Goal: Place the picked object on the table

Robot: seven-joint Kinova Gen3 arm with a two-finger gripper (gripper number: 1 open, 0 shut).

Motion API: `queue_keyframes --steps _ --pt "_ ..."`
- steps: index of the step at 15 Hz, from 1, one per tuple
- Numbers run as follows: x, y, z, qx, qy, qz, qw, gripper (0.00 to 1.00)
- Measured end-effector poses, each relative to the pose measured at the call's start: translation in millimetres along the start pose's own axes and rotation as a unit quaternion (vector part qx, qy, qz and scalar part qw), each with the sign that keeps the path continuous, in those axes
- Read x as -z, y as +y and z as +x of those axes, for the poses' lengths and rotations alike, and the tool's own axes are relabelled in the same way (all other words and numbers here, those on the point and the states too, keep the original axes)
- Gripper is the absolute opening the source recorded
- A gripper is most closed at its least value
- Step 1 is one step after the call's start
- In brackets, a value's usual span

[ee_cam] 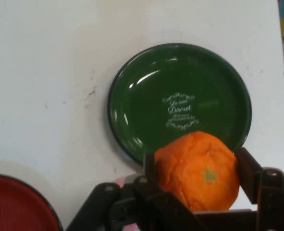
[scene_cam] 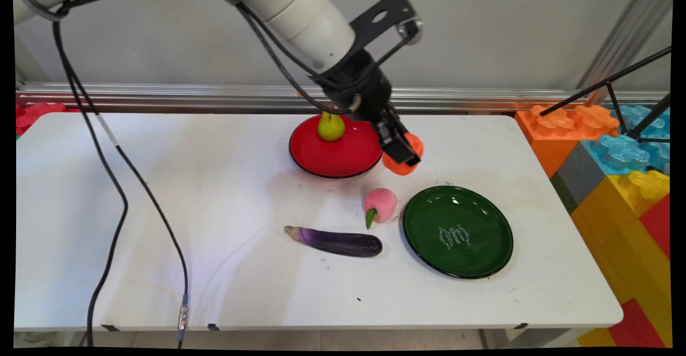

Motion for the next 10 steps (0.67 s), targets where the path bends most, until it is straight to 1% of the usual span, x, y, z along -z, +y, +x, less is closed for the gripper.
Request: queue_keyframes --steps 5,7,10 --pt "-6 -9 -37 0.004 -0.016 0.002 0.9999 0.00" --pt "-11 -11 -48 0.002 -0.020 0.003 0.9998 0.00" --pt "-23 -15 -71 -0.001 -0.029 0.009 0.9995 0.00"
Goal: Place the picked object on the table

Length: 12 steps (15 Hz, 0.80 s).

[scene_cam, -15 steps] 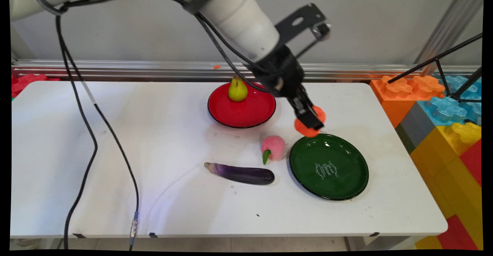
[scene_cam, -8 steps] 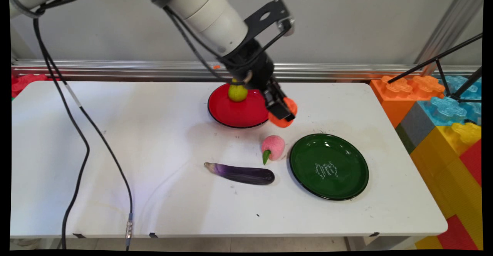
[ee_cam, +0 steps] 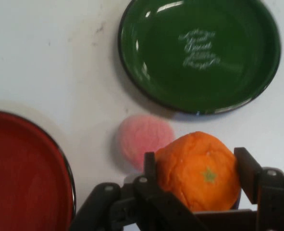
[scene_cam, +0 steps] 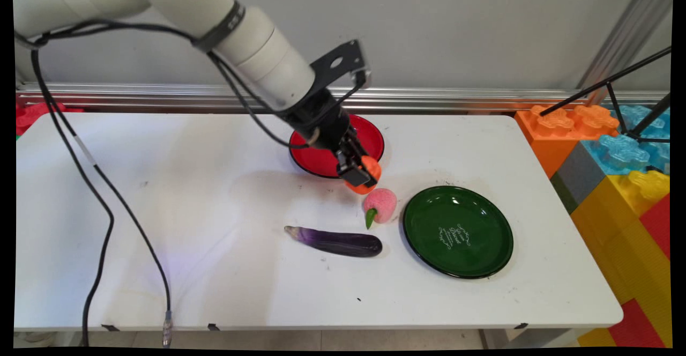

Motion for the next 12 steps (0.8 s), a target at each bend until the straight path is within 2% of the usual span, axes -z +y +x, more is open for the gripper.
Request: queue_keyframes --steps 6,12 --pt "-36 -5 -36 -0.001 -0.008 0.006 0.9999 0.00" --pt "-71 -12 -58 -0.001 -0.012 0.012 0.9999 0.00"
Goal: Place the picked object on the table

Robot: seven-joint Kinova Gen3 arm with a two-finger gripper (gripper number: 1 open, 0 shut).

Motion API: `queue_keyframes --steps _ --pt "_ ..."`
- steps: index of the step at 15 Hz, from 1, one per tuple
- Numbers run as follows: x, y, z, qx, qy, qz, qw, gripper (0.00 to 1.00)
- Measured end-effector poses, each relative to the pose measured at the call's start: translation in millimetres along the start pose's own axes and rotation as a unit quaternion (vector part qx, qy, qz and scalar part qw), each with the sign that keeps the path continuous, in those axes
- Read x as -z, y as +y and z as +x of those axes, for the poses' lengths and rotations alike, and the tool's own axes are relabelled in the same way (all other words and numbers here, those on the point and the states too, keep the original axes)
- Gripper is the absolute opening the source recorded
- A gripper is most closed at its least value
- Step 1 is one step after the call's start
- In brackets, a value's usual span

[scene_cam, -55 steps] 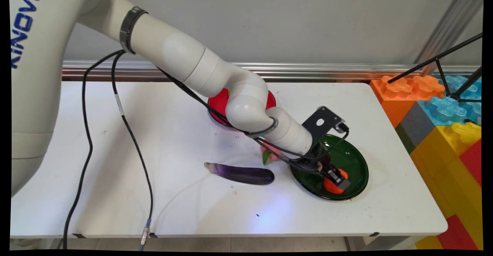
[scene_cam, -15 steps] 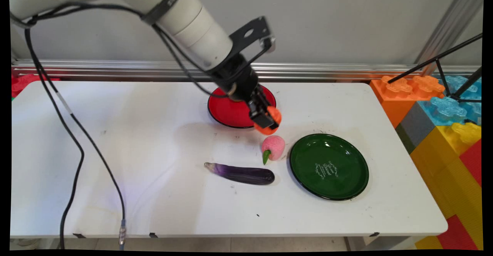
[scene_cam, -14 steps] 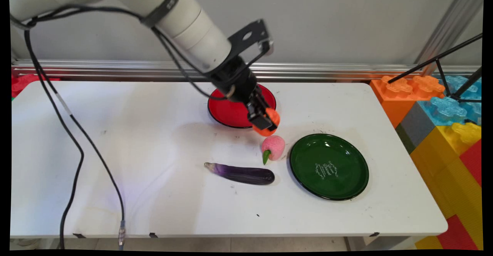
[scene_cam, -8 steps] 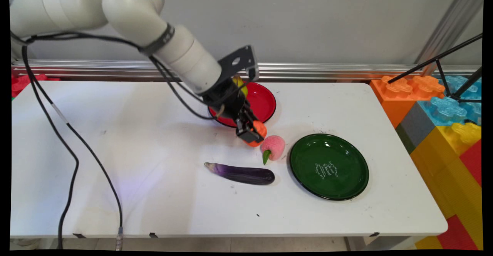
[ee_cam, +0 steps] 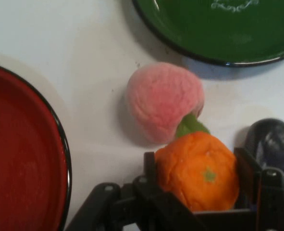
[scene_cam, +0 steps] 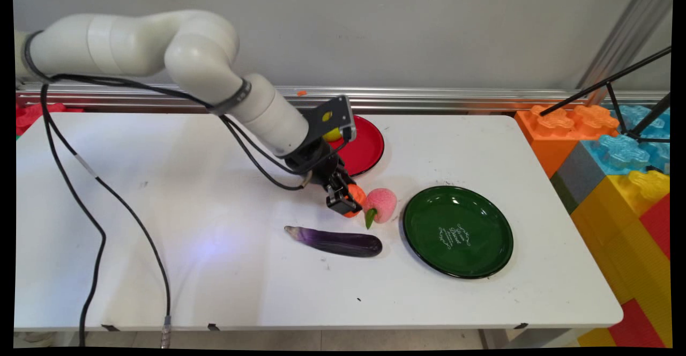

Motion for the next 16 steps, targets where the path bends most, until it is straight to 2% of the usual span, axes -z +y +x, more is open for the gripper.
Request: queue_keyframes --steps 6,12,13,16 --pt "-25 -2 -19 0.006 -0.008 0.000 1.0000 0.00" --pt "-32 -3 -23 0.011 -0.008 -0.002 0.9999 0.00" --pt "-32 -3 -23 0.013 -0.007 -0.003 0.9999 1.00" --pt "-30 -2 -21 0.019 -0.003 -0.005 0.9998 1.00"
